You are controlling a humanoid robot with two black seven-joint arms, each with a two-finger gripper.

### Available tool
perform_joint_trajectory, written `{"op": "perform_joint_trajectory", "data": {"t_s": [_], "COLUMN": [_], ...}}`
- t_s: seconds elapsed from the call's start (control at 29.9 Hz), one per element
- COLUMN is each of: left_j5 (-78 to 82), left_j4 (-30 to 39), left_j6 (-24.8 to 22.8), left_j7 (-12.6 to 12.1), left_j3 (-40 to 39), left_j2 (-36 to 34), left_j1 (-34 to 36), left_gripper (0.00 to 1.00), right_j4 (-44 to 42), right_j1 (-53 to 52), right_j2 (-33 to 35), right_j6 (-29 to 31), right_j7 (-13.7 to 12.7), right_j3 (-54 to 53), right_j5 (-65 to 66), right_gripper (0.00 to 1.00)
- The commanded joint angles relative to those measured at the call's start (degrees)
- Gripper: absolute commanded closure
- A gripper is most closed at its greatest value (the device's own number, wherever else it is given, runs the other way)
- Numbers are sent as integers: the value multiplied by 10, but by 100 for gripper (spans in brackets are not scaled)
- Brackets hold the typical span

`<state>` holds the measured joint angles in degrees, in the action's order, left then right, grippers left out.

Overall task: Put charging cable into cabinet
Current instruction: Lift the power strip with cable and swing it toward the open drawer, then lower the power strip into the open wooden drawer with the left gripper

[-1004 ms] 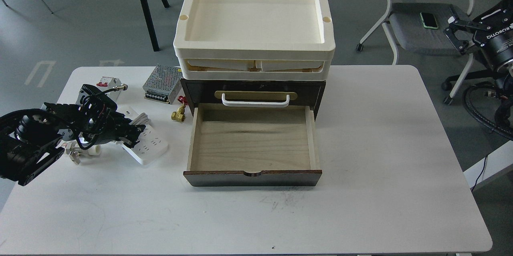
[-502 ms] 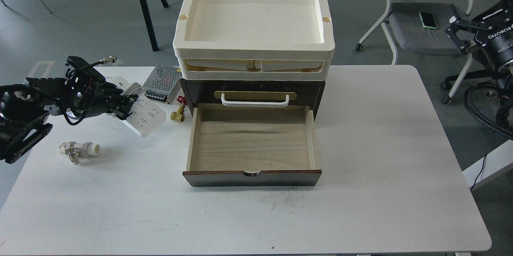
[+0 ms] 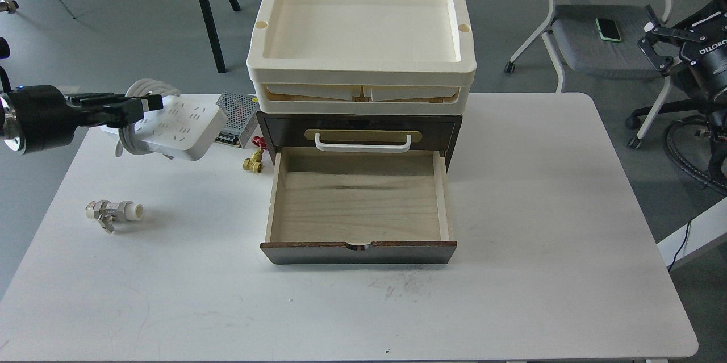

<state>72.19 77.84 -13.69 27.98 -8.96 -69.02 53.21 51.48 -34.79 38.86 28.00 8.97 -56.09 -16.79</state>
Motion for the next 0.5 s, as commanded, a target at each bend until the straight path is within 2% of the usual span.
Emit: {"op": "perform_joint_trajectory", "data": {"t_s": [0.0, 0.07, 0.17, 0.27, 0.4, 0.47], "left_j5": [-68, -68, -69, -74, -100, -108], "left_j4": [131, 178, 216, 217, 206, 172], "left_j6": [100, 144, 172, 207, 212, 212], "left_j7": [0, 0, 0, 0, 0, 0], "left_j3": [2, 3, 2, 3, 3, 4], "left_j2": [-23, -14, 32, 88, 145, 172], "left_j1": [-46, -75, -103, -118, -123, -124], "left_gripper": [100, 100, 100, 100, 100, 100], "right_j4": [0, -1, -1, -1, -1, -1], "right_j1": [0, -1, 0, 0, 0, 0], "right_j2": [0, 1, 5, 5, 5, 4], "right_j6": [0, 0, 0, 0, 0, 0], "right_j7": [0, 0, 0, 0, 0, 0], "right_j3": [0, -1, -1, 0, 0, 0], "right_j5": [0, 0, 0, 0, 0, 0], "right_gripper": [0, 0, 0, 0, 0, 0]}}
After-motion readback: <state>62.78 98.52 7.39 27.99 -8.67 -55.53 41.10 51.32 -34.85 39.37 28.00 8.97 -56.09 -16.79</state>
